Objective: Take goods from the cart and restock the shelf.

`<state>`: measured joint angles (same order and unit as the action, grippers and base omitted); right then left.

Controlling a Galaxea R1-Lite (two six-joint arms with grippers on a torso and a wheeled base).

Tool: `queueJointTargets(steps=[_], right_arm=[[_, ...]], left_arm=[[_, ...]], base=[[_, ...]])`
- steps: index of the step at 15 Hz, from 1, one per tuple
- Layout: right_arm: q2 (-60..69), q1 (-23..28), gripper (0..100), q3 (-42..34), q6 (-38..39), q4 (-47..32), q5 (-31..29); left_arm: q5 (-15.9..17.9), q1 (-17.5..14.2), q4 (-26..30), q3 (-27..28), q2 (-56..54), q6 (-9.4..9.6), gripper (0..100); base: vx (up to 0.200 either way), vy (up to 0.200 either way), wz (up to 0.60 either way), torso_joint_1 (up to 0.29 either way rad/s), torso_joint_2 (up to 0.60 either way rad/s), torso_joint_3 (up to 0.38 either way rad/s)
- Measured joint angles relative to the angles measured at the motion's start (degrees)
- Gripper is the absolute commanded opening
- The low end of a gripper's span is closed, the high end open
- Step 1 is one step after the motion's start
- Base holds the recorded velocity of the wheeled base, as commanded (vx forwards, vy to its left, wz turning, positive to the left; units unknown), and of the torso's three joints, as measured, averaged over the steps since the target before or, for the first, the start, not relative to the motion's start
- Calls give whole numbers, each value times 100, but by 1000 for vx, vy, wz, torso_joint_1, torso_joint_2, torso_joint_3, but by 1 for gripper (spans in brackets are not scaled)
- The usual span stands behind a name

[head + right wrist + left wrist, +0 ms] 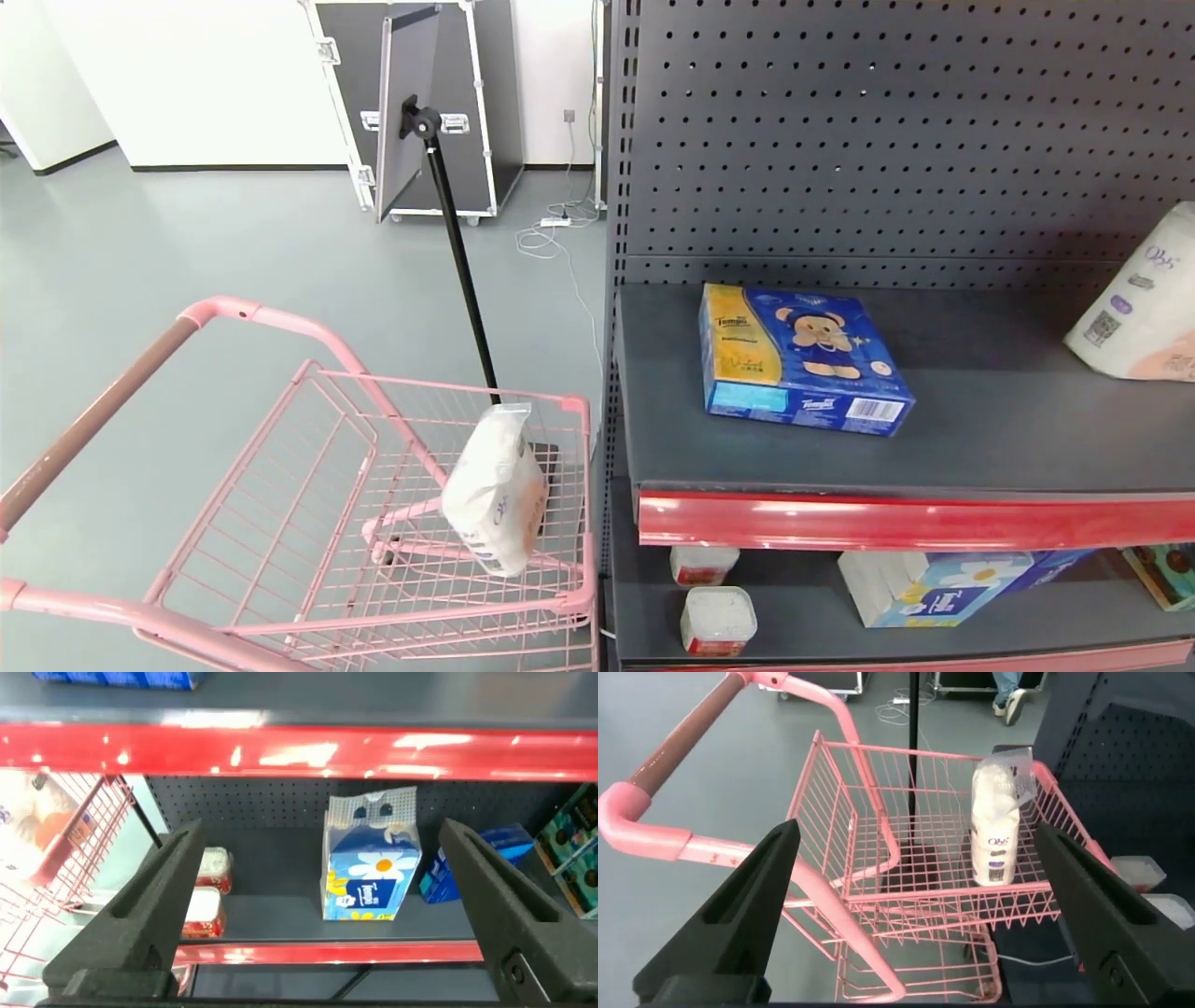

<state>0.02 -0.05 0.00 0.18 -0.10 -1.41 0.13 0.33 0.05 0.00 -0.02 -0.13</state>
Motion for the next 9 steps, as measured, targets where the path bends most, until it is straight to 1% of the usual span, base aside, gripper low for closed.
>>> queueJointTargets(steps=[4,9], right_arm=[[0,-2,100,0,-13,2,-6],[0,-2,100,0,-18,-1,-9]], left_arm=[[5,0,0,0,0,6,100],[29,0,5,0,0,13,100]], base=[[0,0,0,-155,416,262],[0,0,0,-182,546,359]])
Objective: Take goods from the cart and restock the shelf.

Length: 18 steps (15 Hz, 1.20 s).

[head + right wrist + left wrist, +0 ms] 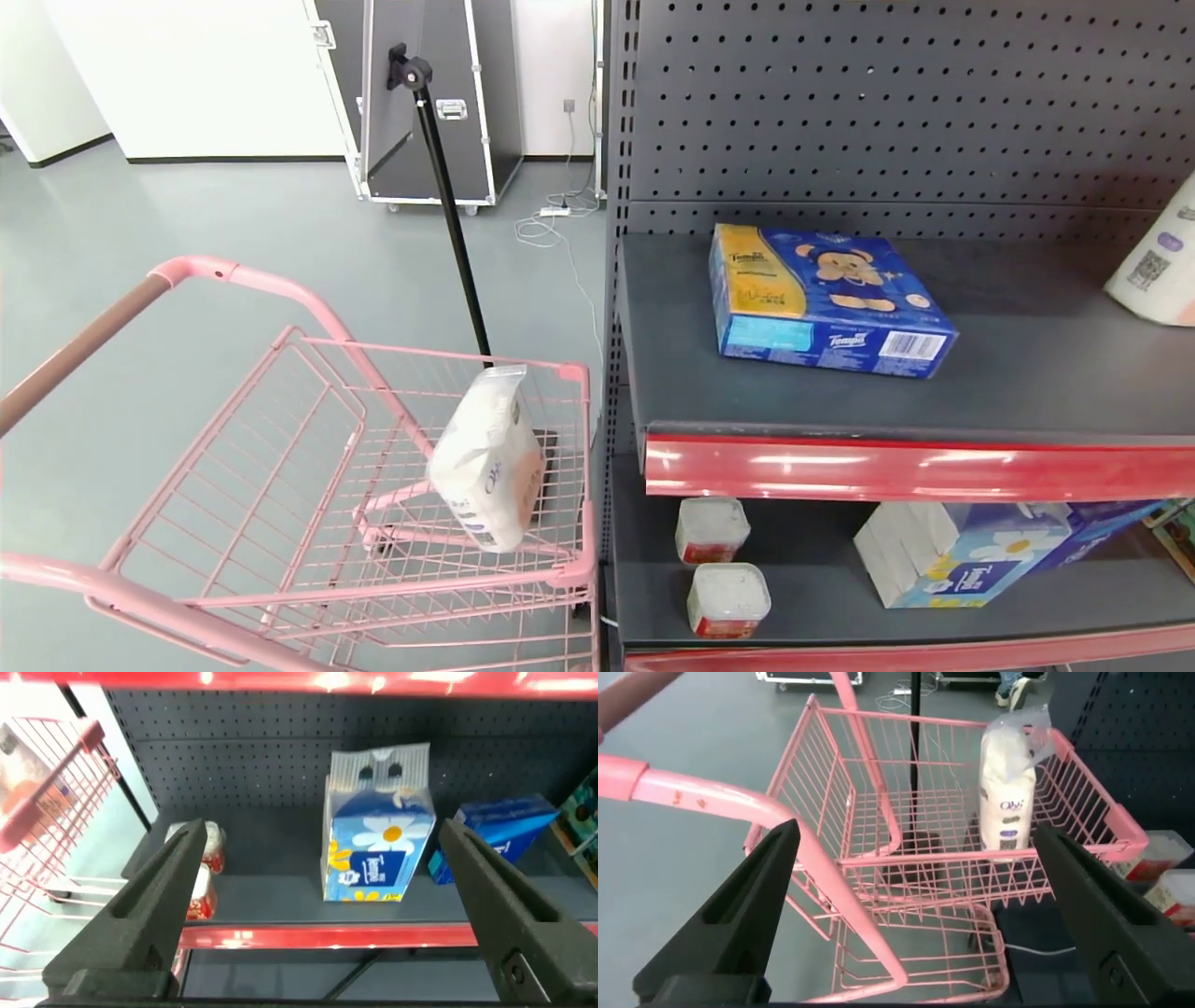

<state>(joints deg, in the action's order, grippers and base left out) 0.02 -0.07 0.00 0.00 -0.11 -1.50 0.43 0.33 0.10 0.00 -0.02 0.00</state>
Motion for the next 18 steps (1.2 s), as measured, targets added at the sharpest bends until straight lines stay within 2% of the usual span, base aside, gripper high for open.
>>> queueJointTargets(steps=[5,6,7,10,12,14,18], right_arm=[[0,0,100,0,0,1,6],[0,2,100,0,0,1,6],[0,2,100,0,0,1,9],[0,0,100,0,-2,1,17],[0,0,100,0,-5,1,17],[0,0,100,0,-7,1,17],[0,0,100,0,-2,1,17]], left_arm=[[266,7,-69,101,13,-27,100],[269,35,-118,234,76,-78,100],[290,112,-223,492,256,-210,100],[482,567,-478,1447,1603,-546,100],[613,953,-781,1874,2818,-646,100],[731,1253,-1536,2066,4245,-728,100],[784,1631,-3480,2196,6979,-805,100]], base=[[0,0,0,-118,409,293],[0,0,0,-27,105,66],[0,0,0,-12,56,41],[0,0,0,0,0,0],[0,0,0,0,0,0],[0,0,0,0,0,0],[0,0,0,0,0,0]])
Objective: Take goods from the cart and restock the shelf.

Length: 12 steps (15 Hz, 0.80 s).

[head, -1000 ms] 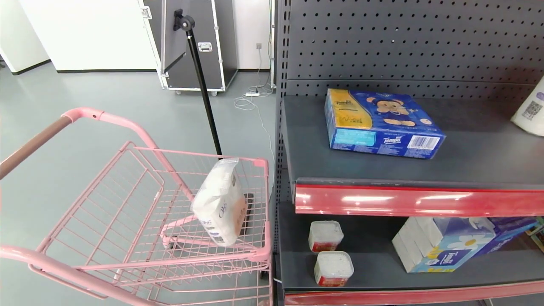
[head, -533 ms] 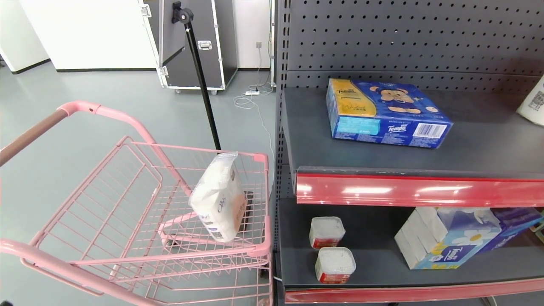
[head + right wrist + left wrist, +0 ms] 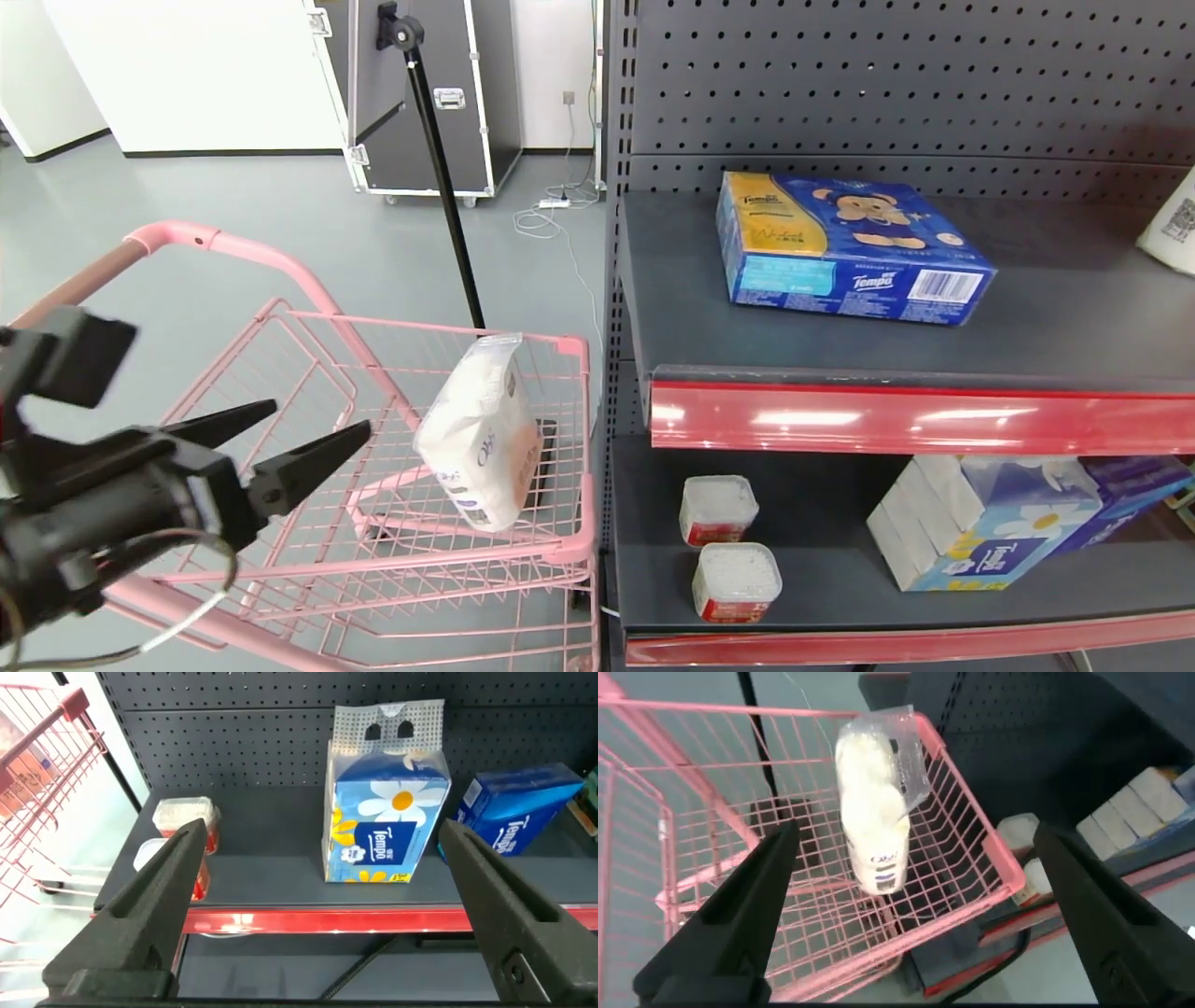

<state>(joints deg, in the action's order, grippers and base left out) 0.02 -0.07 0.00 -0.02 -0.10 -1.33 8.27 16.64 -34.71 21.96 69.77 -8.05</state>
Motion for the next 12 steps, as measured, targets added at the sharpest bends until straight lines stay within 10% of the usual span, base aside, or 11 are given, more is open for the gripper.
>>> queueJointTargets(steps=[5,12], right_arm=[[0,0,100,0,12,2,0],[0,2,100,0,12,0,0]], left_arm=[[-408,474,-1943,41,2494,-29,100],[-734,742,-2172,9,3487,-38,100]], base=[[0,0,0,0,0,0],[0,0,0,0,0,0]])
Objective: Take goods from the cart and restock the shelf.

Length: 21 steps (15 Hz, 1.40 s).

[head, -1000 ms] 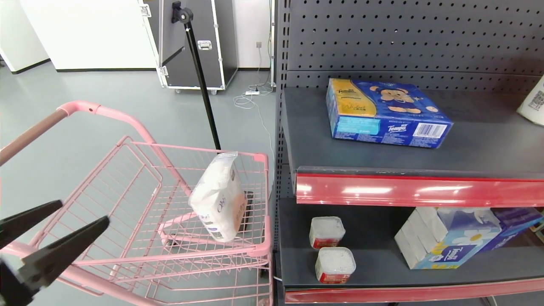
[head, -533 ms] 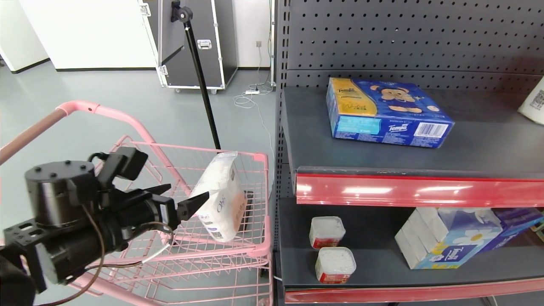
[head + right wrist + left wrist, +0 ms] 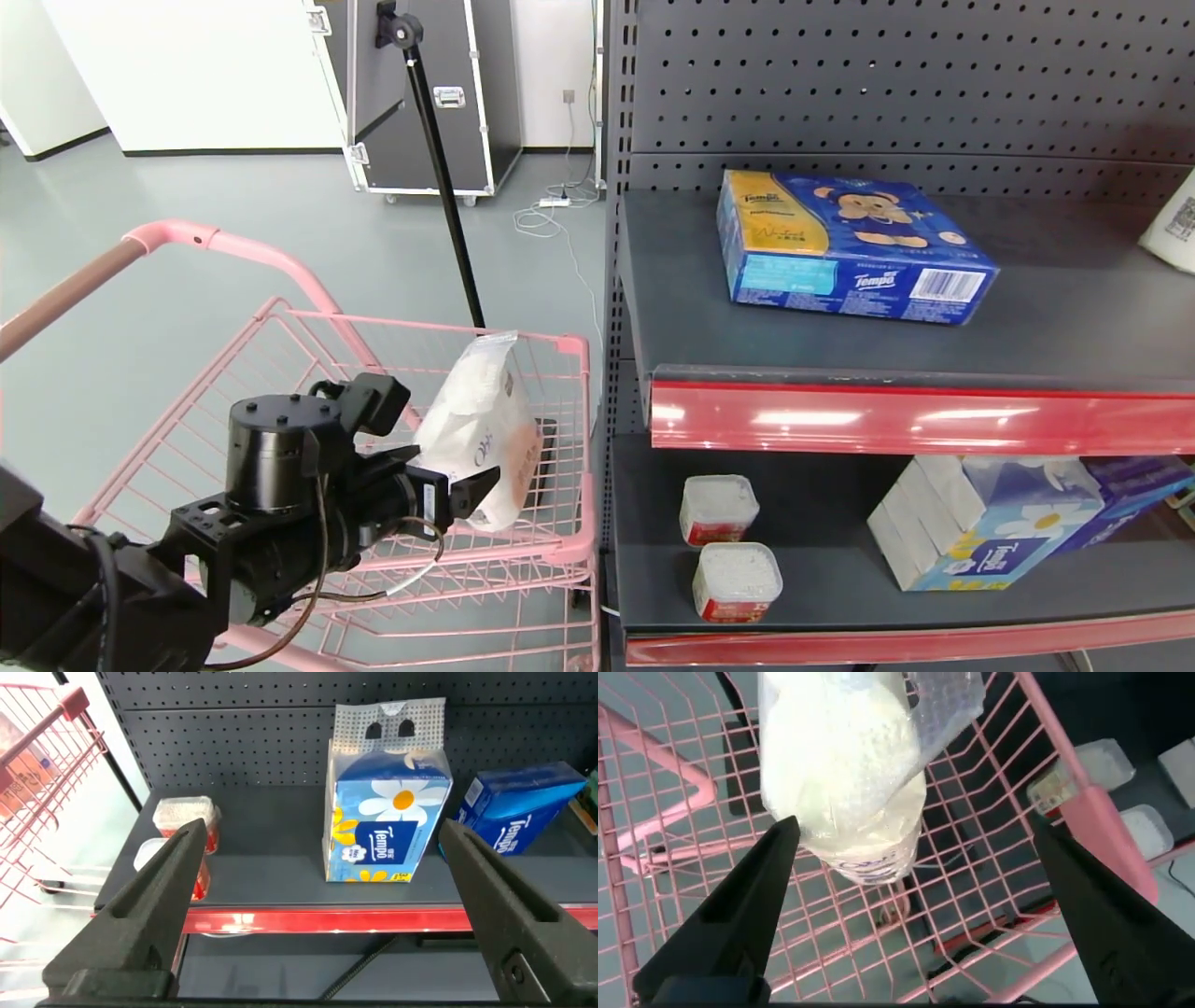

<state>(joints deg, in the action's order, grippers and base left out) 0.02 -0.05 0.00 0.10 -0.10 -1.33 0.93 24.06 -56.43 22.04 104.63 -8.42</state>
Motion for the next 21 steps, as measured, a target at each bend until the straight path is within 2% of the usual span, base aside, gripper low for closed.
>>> queueJointTargets(steps=[3,7,12,15,18,21], right_arm=[[0,-2,100,0,0,0,2],[0,-2,100,0,1,0,0],[0,-6,100,0,0,0,2],[0,-2,100,0,-7,0,10],[0,-2,100,0,-10,2,7],[0,-2,100,0,-10,0,10]], left_arm=[[-52,-9,-182,0,245,5,100],[-221,-4,-1057,4,778,44,100],[-210,18,-1024,-63,833,71,100],[-284,24,-1037,-262,601,235,100],[-410,-1,-1050,-357,471,224,100],[-473,-1,-1050,-149,617,227,100]], base=[[0,0,0,0,0,0],[0,0,0,0,0,0],[0,0,0,0,0,0],[0,0,0,0,0,0],[0,0,0,0,0,0],[0,0,0,0,0,0]])
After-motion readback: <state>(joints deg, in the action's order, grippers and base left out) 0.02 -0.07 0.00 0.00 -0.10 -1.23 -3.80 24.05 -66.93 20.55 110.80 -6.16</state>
